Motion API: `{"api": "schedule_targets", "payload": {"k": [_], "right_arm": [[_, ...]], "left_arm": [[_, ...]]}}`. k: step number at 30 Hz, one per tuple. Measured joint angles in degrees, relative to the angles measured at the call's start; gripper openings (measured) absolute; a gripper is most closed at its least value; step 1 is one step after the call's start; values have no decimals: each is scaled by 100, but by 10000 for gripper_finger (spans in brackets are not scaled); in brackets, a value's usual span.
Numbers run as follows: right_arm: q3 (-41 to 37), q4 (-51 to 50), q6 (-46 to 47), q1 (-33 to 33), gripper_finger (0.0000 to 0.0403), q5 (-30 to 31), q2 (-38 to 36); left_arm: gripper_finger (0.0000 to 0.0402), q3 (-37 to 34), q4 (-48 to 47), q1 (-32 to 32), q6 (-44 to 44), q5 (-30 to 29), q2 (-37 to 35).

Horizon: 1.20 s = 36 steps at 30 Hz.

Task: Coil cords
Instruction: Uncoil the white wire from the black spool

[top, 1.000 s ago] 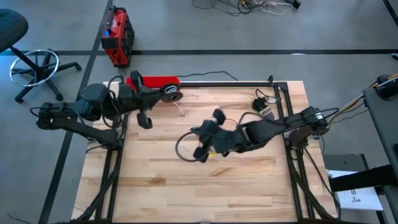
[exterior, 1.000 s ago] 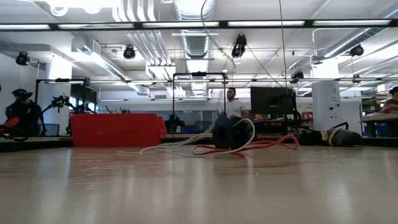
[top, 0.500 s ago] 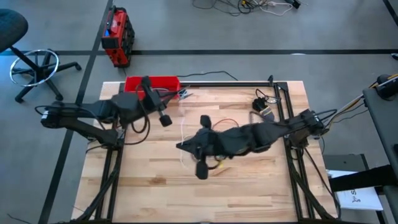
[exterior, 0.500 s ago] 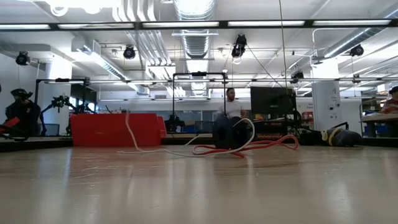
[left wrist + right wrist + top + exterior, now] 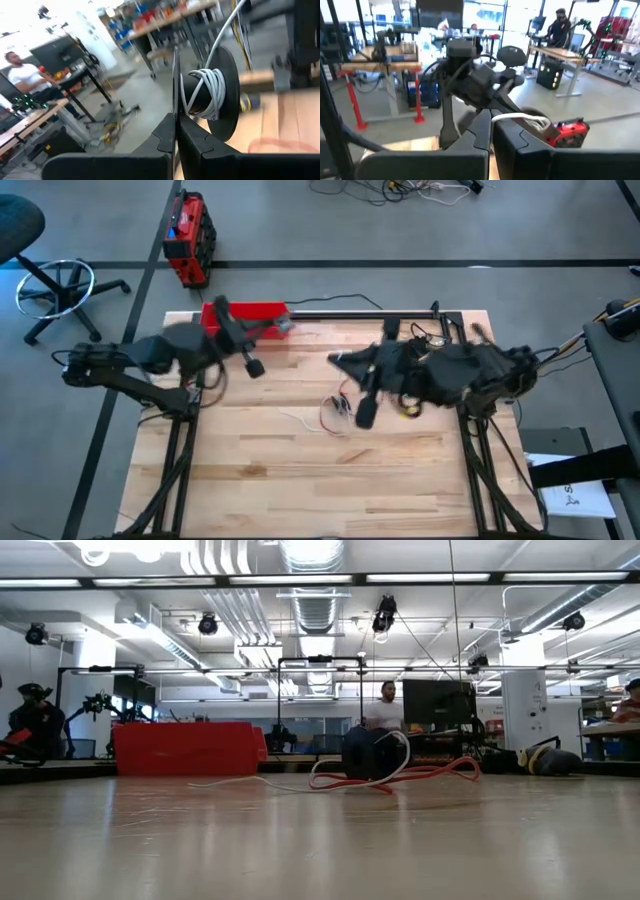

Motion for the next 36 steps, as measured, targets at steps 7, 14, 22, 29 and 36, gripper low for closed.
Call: {"api": "schedule_targets", "payload": {"k": [7,14,22,29,36], "right_arm": [[125,792,-801,-11,2,72,-378],[128,1585,-1794,-13,2,64,-593],[126,2377,-2554,31,2,-1289,-649],[133,878,-1704,126,2,-835,-828],[124,-1993,1464,125,2,-877,-509]], "left_arm": [[0,992,26,-4,-68,477,-409],[0,2343,326,-6,-333,1217,-346],[0,3406,303,-6,-750,2211,99],[0,3507,309,-6,-1075,2531,195],[0,3499,300,-6,-1091,2536,269]]}}
